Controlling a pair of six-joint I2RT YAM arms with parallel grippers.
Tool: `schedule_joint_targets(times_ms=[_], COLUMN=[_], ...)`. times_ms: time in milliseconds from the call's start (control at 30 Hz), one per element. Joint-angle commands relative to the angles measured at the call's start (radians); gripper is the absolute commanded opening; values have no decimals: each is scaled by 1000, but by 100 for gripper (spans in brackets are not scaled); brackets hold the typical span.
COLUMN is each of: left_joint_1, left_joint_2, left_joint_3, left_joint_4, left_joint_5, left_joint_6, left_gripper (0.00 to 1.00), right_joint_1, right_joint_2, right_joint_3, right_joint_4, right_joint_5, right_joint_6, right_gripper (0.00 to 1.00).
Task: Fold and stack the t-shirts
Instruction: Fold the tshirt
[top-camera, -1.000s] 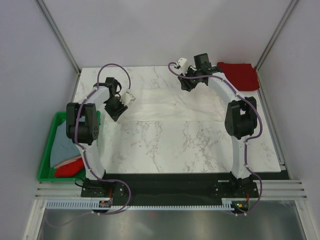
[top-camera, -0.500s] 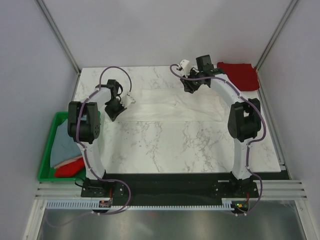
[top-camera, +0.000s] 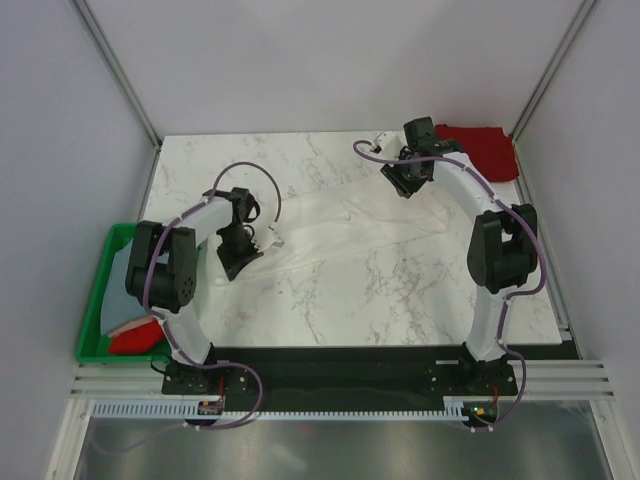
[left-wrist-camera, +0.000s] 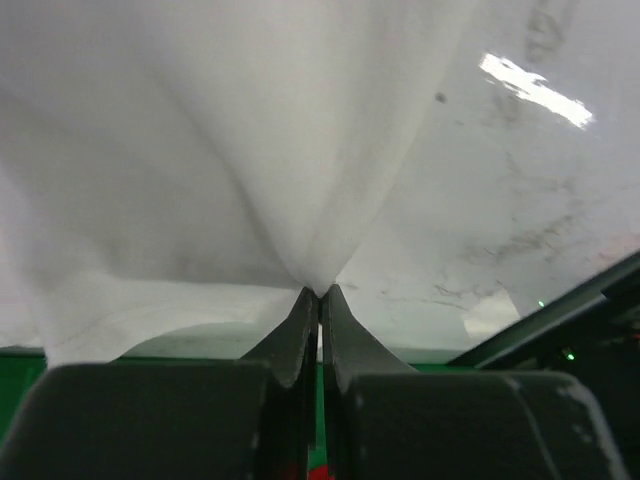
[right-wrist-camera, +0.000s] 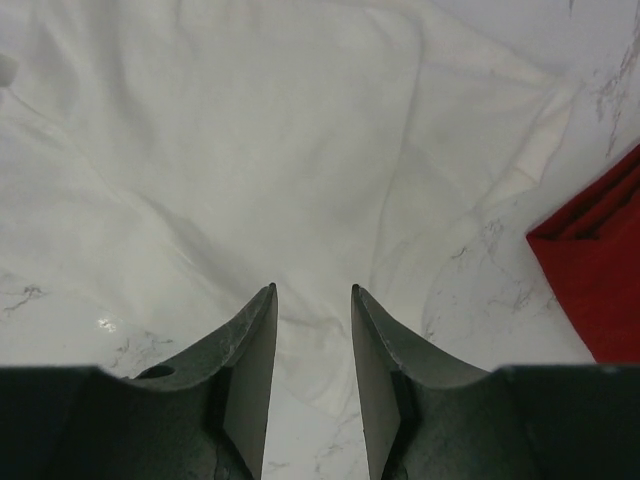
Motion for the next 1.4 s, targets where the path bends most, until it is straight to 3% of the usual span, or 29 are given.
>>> schedule_joint_targets(times_ms=[0,100,133,167,267,367,500,767,1000,1367], left_joint_1=[-28,-69,-96,-112,-134,-134,-134,-135,-164,-371], left_joint_2=[-112,-170,-185,-213,-261,-287,-243,-25,12,74], left_joint_3=[-48,-93,-104,-121,-104,-46,-3,22,-16,-46], left_joint_4=[-136,-198,-215,-234,-290,-291,-186,55,75,83], left_joint_5=[46,110,128,145,259,287,170,118,116,132], left_joint_6=[16,-9,-18,-26,-42,-70,-105,-116,-134,-216], left_gripper=[2,7,13,29,43,44,41,34,33,34], right_joint_1=[-7,-13,-15,-15,-17,-17,-18,-18,-16,32], right_joint_2=[18,43,56,62,72,64,56,113,283,605], right_joint_3=[-12,-15,-9,-6,9,11,-10,-29,118,540], right_joint_4=[-53,-53,-53,-55,-53,-52,-42,-7,-4,11], right_joint_5=[122,149,154,154,151,162,166,194,205,225], right_joint_6=[15,11,14,15,24,46,60,58,50,11], right_gripper=[43,42,43,43,42,43,43,42,42,42])
